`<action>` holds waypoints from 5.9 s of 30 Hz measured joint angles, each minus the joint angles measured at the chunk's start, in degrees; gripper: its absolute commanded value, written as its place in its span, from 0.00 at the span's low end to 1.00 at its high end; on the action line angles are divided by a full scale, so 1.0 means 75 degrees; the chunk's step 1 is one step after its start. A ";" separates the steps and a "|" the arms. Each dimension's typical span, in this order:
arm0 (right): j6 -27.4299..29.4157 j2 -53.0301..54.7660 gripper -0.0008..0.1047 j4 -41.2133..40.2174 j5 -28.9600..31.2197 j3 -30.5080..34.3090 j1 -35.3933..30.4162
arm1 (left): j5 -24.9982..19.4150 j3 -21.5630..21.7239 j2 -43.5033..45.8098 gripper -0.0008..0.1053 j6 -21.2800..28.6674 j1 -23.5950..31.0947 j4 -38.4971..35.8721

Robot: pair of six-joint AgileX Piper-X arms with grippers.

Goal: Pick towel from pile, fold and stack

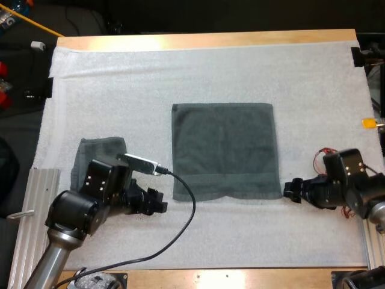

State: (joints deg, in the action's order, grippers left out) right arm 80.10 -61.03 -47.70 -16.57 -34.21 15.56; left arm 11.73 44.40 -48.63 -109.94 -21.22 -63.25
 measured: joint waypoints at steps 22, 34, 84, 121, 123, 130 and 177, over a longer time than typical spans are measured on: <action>-0.1144 -0.2267 0.60 0.2124 -0.1322 0.0325 0.0000 | 0.0474 -0.0211 -0.0001 0.54 -0.0150 0.0000 0.0446; -0.1947 -0.2738 0.48 0.2689 -0.1691 0.0325 0.0000 | 0.0474 -0.0211 -0.0001 0.54 -0.0150 0.0000 0.0446; -0.2035 -0.2412 0.01 0.2495 -0.1234 0.0325 0.0000 | 0.1447 -0.1202 -0.2800 0.54 -0.0846 0.0000 0.3169; -0.1941 -0.2412 0.01 0.2495 -0.1415 0.0325 0.0000 | 0.2318 -0.0930 -0.4946 0.04 -0.0886 0.0042 0.4163; -0.1842 -0.2356 0.01 0.2464 -0.1578 0.0325 0.0000 | 0.2316 -0.0813 -0.4862 0.01 -0.0679 0.0037 0.3884; -0.1664 -0.1587 0.01 0.1735 -0.1630 0.0254 0.0000 | 0.2333 -0.0738 -0.3814 0.01 -0.0139 -0.0118 0.3126; -0.6608 -0.2790 0.01 0.6216 -0.1727 0.0214 0.0000 | 0.5582 -0.0235 -0.5892 0.01 -0.3058 0.1460 0.6154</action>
State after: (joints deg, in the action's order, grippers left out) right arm 30.54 -81.96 -1.08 -29.52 -32.61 15.56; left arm 53.59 42.63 -92.82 -132.87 -10.27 -17.09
